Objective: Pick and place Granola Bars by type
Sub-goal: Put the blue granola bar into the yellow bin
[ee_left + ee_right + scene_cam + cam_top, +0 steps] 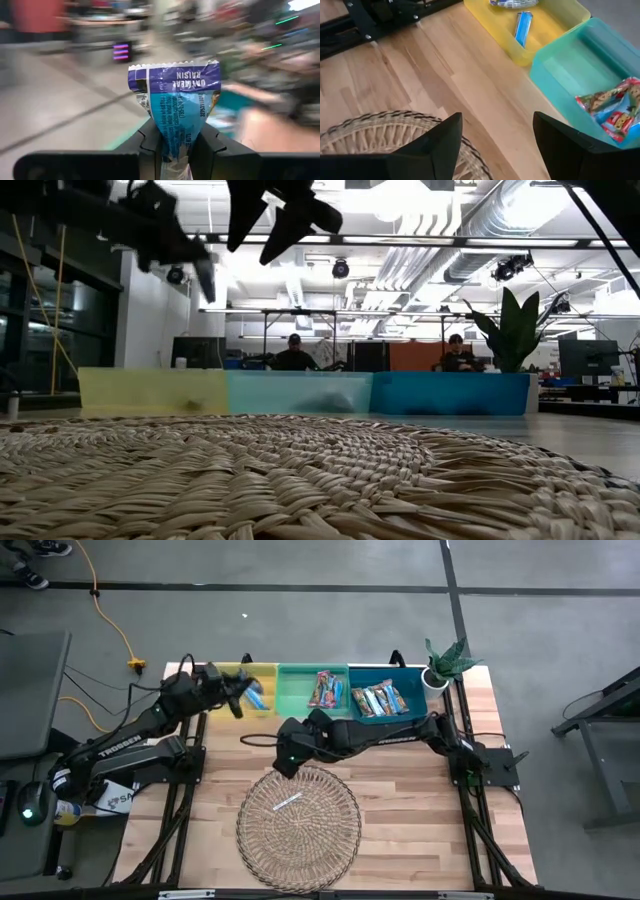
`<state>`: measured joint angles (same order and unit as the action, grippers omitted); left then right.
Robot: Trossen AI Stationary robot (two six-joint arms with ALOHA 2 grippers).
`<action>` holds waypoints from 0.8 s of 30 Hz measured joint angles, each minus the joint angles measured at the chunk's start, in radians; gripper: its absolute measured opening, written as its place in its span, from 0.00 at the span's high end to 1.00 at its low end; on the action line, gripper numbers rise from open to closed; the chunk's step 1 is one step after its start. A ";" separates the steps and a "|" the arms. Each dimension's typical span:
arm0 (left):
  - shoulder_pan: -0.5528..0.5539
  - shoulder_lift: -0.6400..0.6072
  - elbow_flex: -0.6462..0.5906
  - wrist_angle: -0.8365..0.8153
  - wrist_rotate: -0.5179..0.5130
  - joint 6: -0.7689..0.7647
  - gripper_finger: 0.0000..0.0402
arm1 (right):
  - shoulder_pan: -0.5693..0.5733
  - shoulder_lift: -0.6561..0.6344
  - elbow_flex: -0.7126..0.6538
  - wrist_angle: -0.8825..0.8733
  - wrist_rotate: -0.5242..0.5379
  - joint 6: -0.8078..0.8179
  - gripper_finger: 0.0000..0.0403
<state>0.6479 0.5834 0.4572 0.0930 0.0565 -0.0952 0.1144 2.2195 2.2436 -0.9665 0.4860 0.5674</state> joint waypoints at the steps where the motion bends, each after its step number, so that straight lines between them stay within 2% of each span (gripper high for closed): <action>1: 0.000 0.006 0.000 -0.016 -0.073 0.035 0.85 | 0.004 0.000 0.000 0.000 0.002 0.010 0.44; 6: 0.000 0.067 0.000 -0.074 -0.322 0.138 0.85 | 0.023 0.000 0.000 -0.002 0.019 0.035 0.44; 10: 0.000 0.182 0.000 -0.078 -0.409 0.143 0.85 | 0.031 0.000 0.000 -0.002 0.026 0.035 0.44; 16: 0.000 0.389 0.000 0.002 -0.561 0.106 0.85 | 0.031 0.000 0.000 -0.002 0.027 0.031 0.44; 19: 0.000 0.458 0.000 0.044 -0.585 0.062 0.85 | 0.031 0.000 0.000 -0.002 0.019 0.031 0.44; 24: 0.000 0.522 0.000 0.046 -0.507 -0.043 0.85 | 0.031 0.000 0.000 -0.011 0.016 0.034 0.44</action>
<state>0.6476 1.1051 0.4572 0.1394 -0.4507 -0.1384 0.1459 2.2196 2.2436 -0.9778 0.5022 0.6018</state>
